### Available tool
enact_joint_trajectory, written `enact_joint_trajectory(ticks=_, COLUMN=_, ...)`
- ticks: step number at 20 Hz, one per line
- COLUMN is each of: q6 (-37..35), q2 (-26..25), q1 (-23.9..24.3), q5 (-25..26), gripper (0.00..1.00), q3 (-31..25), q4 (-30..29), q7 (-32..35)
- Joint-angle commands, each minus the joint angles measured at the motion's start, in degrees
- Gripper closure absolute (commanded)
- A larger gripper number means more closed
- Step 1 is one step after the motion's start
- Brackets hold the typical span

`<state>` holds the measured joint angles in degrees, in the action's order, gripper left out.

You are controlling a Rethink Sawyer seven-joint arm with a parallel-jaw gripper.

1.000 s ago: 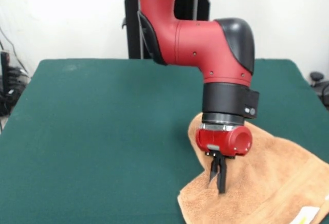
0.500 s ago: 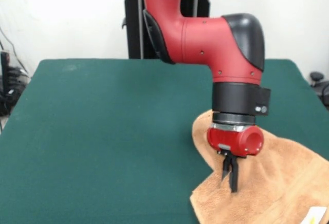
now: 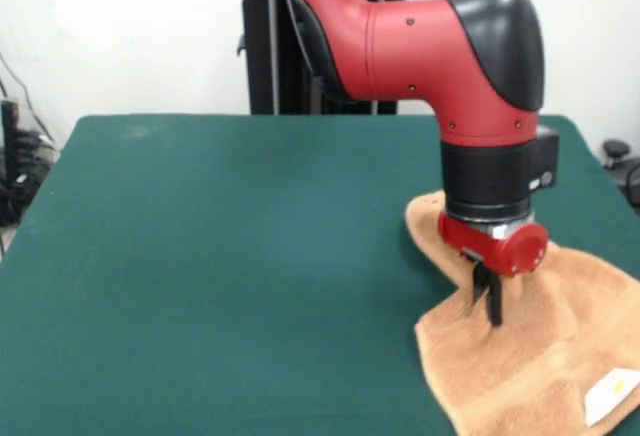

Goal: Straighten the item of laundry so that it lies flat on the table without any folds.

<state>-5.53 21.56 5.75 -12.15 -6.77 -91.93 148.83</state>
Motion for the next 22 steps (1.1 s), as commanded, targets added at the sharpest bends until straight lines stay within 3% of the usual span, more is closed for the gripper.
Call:
enact_joint_trajectory(ticks=1, q6=-14.6, q2=-0.2, q1=-2.33, q5=-3.49, gripper=1.0, q3=-8.91, q4=-10.6, q7=6.74)
enact_joint_trajectory(ticks=6, q6=-14.2, q2=-1.07, q1=-1.81, q5=-2.96, gripper=1.0, q3=-9.03, q4=-9.8, q7=5.57)
enact_joint_trajectory(ticks=10, q6=-13.94, q2=-0.5, q1=-7.25, q5=-1.15, gripper=1.0, q3=-1.57, q4=-6.62, q7=6.1)
enact_joint_trajectory(ticks=11, q6=-13.82, q2=-0.48, q1=-9.4, q5=-1.01, gripper=0.0, q3=1.27, q4=-5.53, q7=6.42)
enact_joint_trajectory(ticks=16, q6=-14.01, q2=-1.04, q1=-15.9, q5=-2.44, gripper=0.0, q3=9.01, q4=-3.13, q7=10.0)
enact_joint_trajectory(ticks=22, q6=-14.03, q2=-1.18, q1=-17.77, q5=-5.38, gripper=0.0, q3=12.47, q4=-2.49, q7=11.57)
